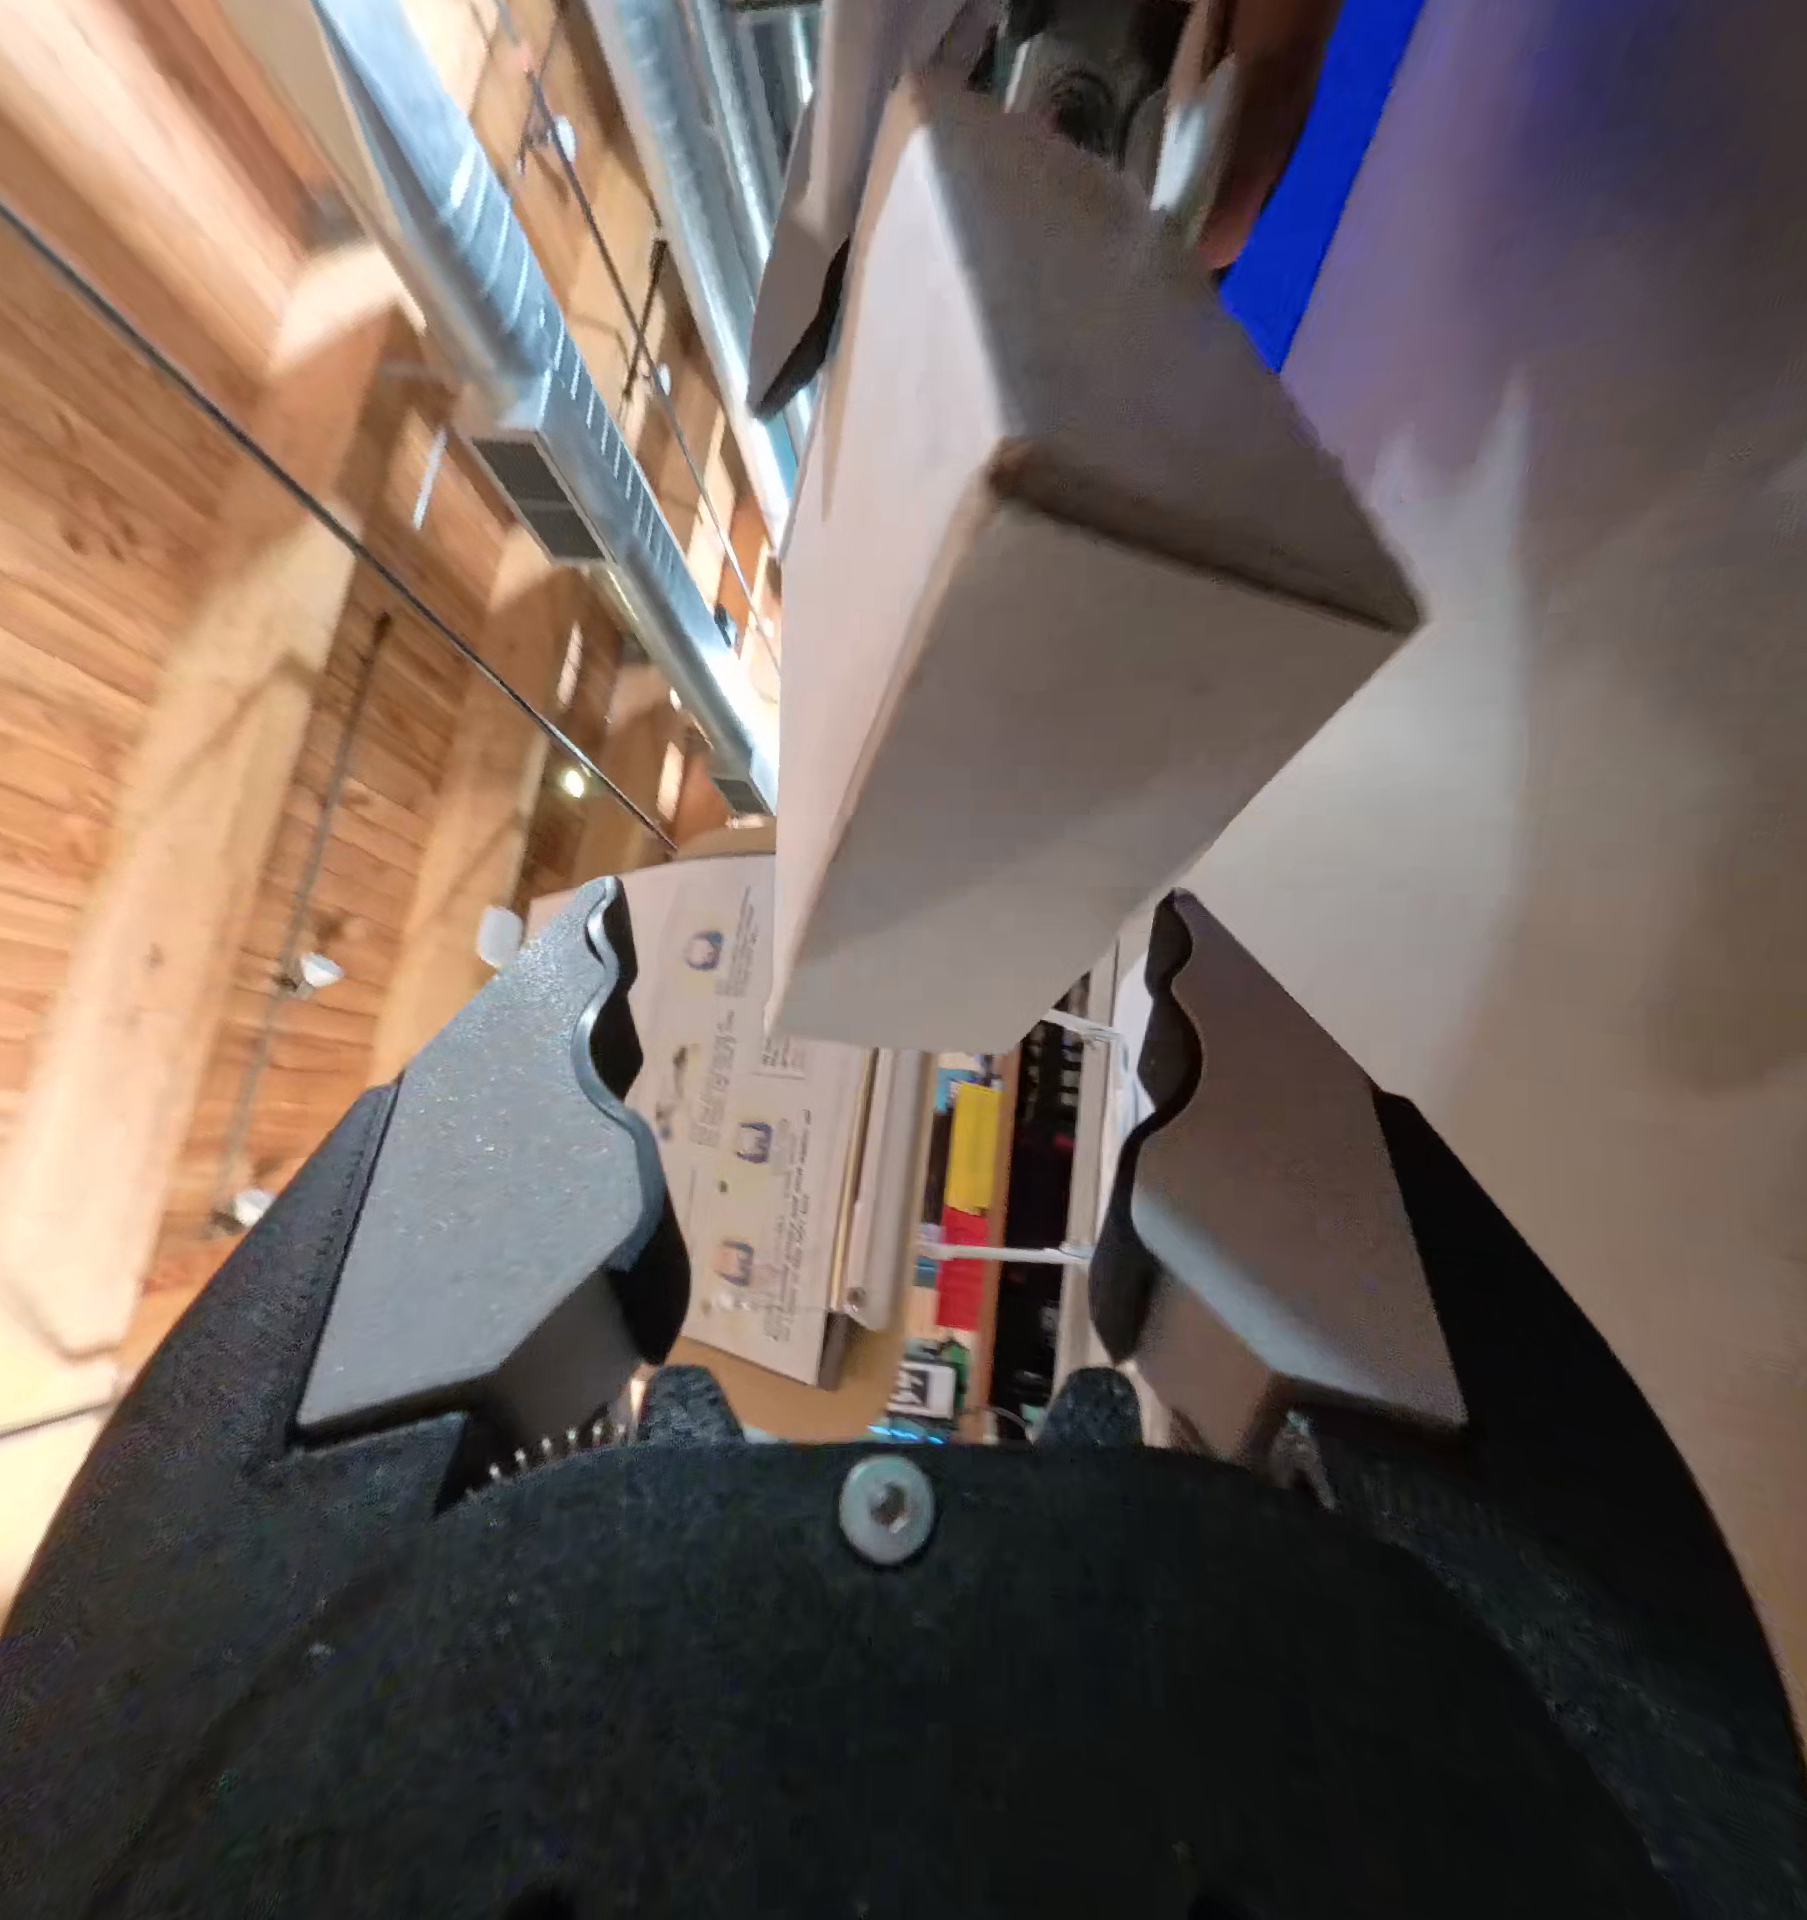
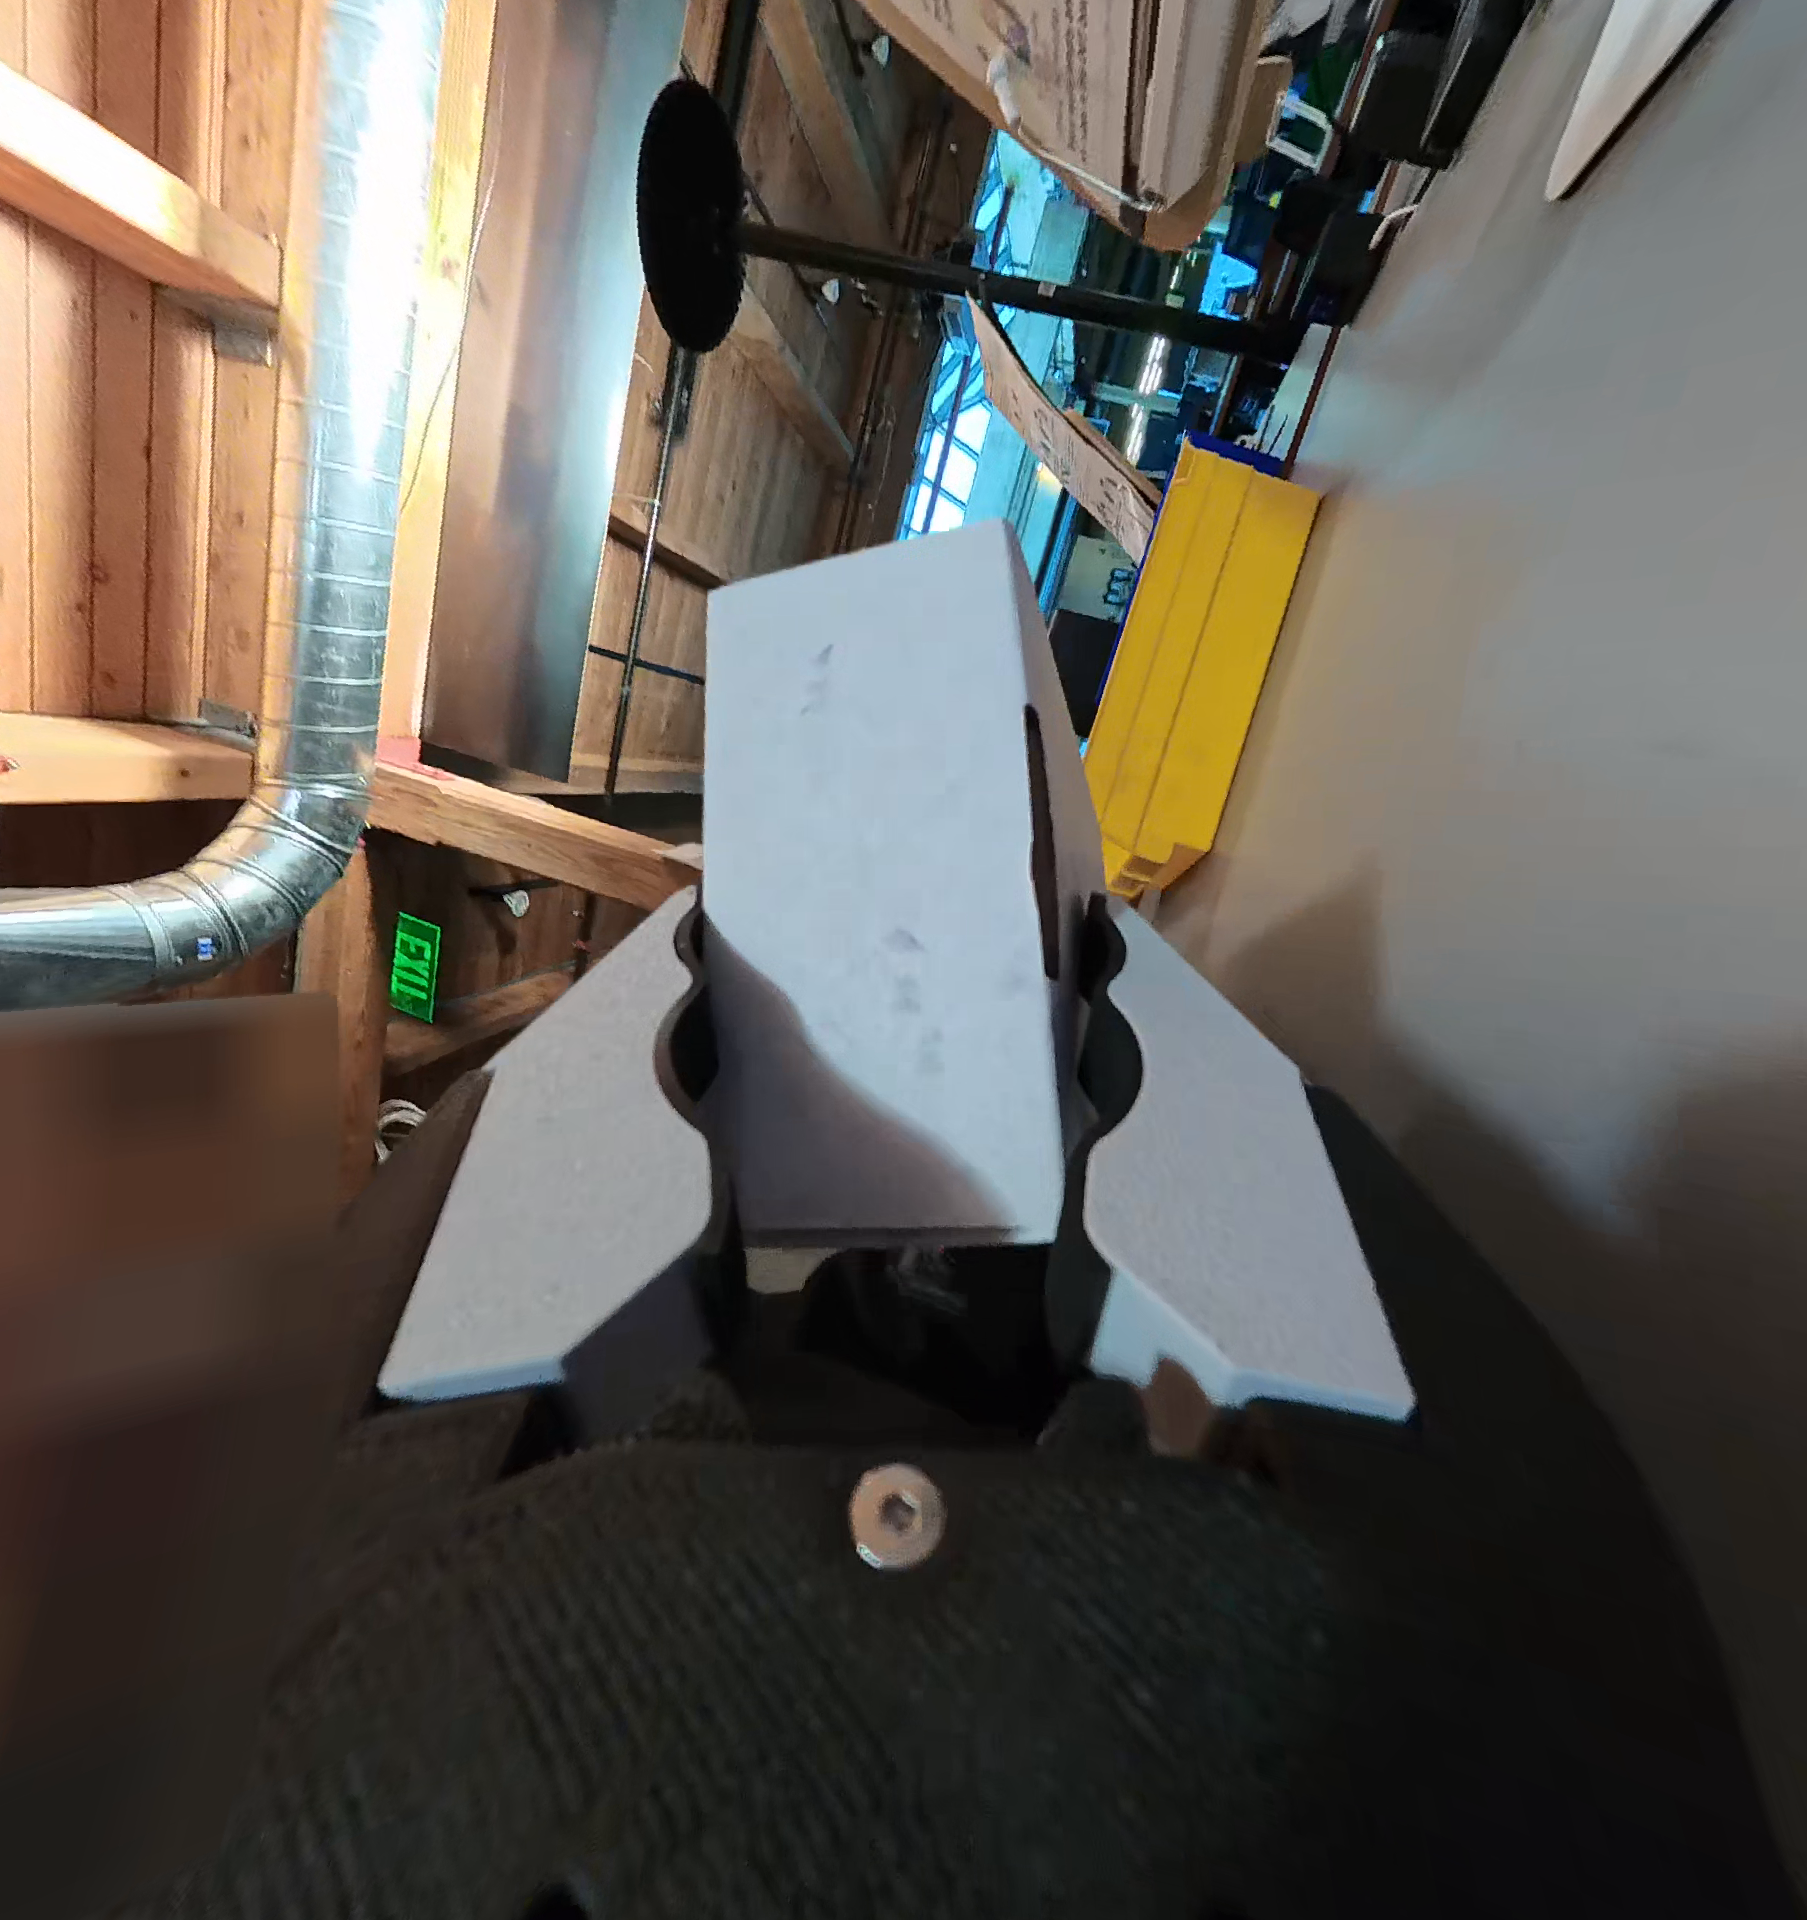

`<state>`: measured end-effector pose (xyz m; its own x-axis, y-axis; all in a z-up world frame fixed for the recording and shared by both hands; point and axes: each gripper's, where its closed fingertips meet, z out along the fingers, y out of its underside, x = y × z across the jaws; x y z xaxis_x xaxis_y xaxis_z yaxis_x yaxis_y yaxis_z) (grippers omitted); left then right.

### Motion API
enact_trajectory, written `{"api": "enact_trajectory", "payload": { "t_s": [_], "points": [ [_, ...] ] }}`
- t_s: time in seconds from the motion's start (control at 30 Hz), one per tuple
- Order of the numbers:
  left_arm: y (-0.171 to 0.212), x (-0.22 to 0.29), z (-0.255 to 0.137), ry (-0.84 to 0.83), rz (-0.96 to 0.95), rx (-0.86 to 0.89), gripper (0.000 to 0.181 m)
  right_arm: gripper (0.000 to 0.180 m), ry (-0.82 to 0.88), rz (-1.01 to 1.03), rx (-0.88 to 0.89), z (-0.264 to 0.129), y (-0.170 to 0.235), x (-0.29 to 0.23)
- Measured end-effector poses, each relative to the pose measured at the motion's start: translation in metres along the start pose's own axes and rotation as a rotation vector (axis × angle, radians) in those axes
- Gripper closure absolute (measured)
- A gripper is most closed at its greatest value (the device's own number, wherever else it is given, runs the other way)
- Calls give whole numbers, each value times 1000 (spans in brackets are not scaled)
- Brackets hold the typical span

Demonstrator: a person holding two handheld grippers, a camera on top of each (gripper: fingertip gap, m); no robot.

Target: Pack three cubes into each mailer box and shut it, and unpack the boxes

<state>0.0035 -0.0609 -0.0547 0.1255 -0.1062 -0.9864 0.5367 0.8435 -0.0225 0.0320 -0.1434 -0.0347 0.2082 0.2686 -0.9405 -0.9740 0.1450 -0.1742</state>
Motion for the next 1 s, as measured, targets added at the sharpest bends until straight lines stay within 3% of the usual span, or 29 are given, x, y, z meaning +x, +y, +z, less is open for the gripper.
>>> {"api": "enact_trajectory", "payload": {
  "t_s": [0.1, 0.2, 0.4, 0.53, 0.8, 1.0],
  "points": [
    [-17, 14, 0, 38, 128, 56, 90, 109, -29, 36, 32, 0, -3, -1],
    [-25, 16, 1, 16, 171, 78, 115, 109, -24, 46, 20, 1, 0, 1],
    [-22, 12, 1, 17, 111, 70, 119, 108, -33, 86, 33, 4, -1, 4],
    [-9, 14, 2, 109, -98, 30, 119, 100, -43, 98, 41, 3, -5, 4],
    [32, 16, -3, 280, -599, -88, 120, 104, -12, 89, 31, 0, -12, 16],
    [46, 21, -5, 375, -870, -121, 120, 118, 75, -123, -166, 19, 22, 21]
  ]
}}
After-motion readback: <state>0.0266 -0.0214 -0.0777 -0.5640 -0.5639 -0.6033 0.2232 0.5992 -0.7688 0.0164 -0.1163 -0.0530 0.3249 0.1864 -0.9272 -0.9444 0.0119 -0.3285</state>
